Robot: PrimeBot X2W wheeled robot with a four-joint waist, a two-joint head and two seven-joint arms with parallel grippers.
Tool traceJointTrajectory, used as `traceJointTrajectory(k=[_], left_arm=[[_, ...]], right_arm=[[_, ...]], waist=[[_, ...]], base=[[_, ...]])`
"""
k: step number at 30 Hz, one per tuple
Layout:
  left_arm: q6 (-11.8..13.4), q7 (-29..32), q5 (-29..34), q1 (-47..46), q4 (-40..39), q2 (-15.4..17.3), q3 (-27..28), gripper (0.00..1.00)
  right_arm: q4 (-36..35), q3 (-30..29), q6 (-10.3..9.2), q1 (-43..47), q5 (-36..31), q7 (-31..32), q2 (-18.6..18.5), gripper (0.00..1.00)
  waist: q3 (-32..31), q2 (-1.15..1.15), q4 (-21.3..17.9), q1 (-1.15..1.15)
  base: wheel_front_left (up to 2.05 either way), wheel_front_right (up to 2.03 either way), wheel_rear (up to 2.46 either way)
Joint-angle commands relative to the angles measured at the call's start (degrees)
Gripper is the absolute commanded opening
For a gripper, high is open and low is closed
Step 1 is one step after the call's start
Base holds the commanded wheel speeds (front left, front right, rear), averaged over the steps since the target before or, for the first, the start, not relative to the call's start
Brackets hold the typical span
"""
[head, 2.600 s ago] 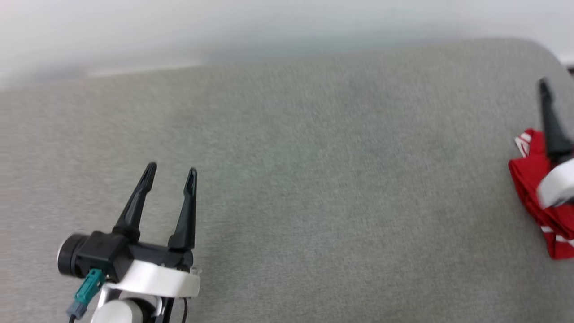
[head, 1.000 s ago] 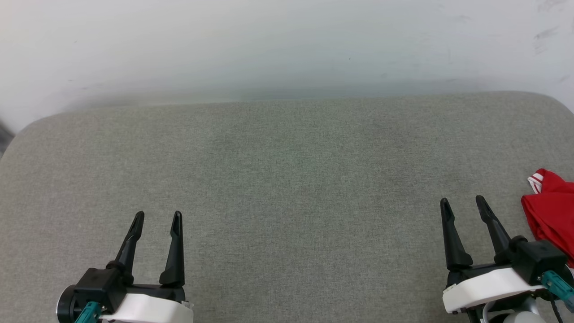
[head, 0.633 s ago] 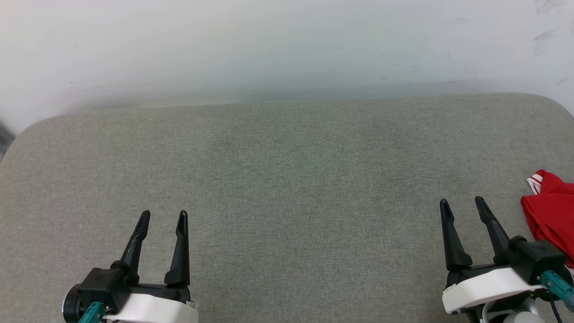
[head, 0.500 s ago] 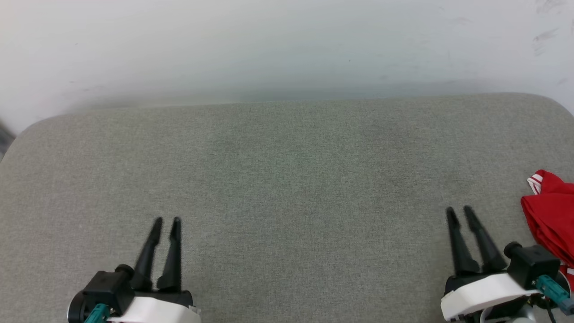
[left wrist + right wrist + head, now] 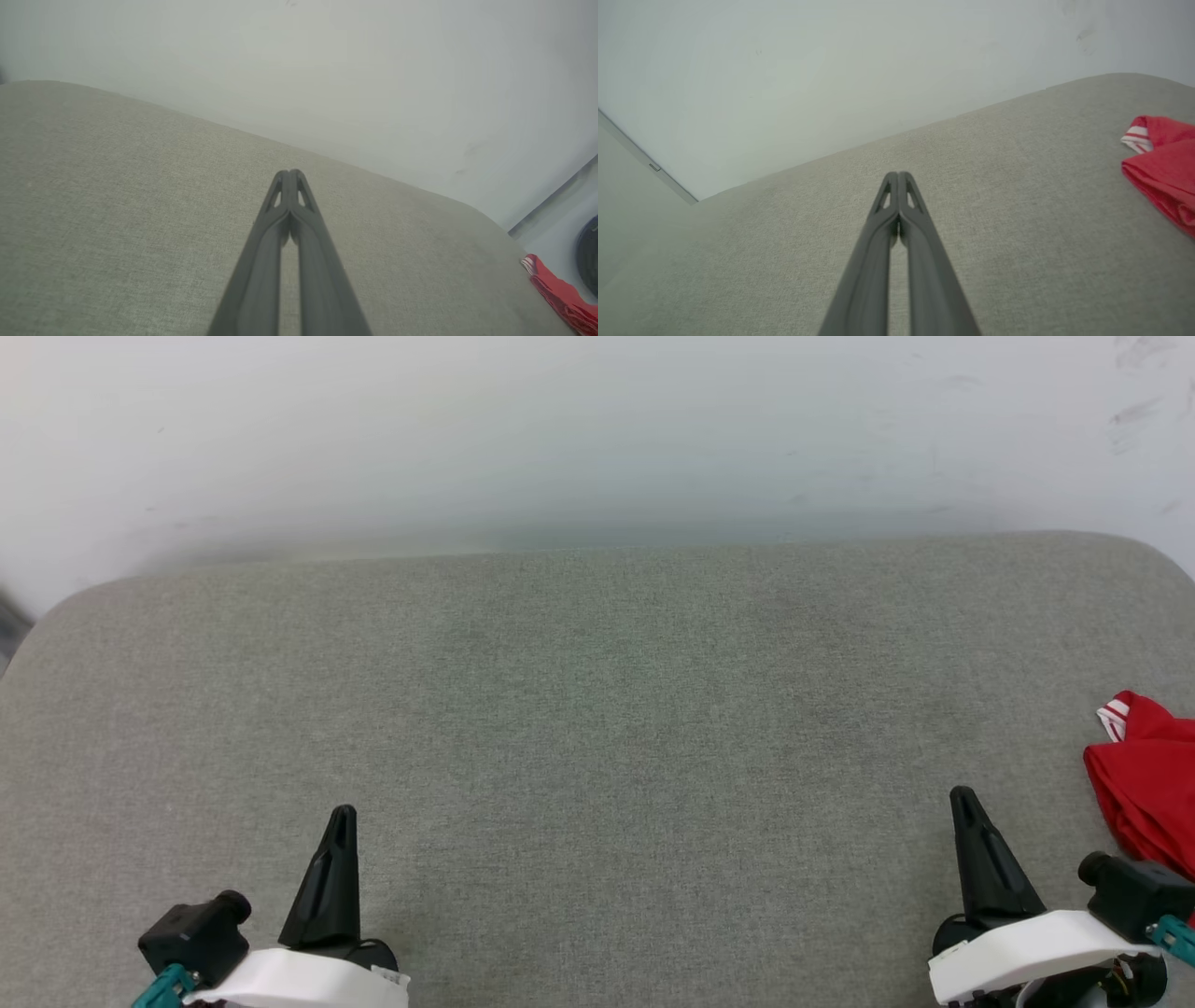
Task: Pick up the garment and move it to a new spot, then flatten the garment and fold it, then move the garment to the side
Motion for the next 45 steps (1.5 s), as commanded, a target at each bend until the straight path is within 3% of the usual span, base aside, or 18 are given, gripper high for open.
traceJointTrajectory(k=[1,22,45], left_arm=[[0.1,0.5,-2.8,-1.8,-0.3,0.6,0.1,0.00],[-0.1,4.7,-21.9,-4.3,3.1,1.1,0.7,0.00],[-0.1,8.7,-38.0,-6.2,5.7,1.2,1.6,0.00]], right_arm=[[-0.5,-0.2,0.00,-1.8,2.9,0.5,-0.5,0.00],[1.1,-1.0,-0.01,-3.2,22.3,4.1,-0.9,0.00],[2.6,-2.0,-0.01,-4.3,38.9,7.6,-1.1,0.00]], waist=[[0.0,0.00,0.0,0.00],[-0.4,0.00,0.1,0.00],[-0.8,0.00,0.1,0.00]], base=[[0.00,0.00,0.00],[0.00,0.00,0.00],[0.00,0.00,0.00]])
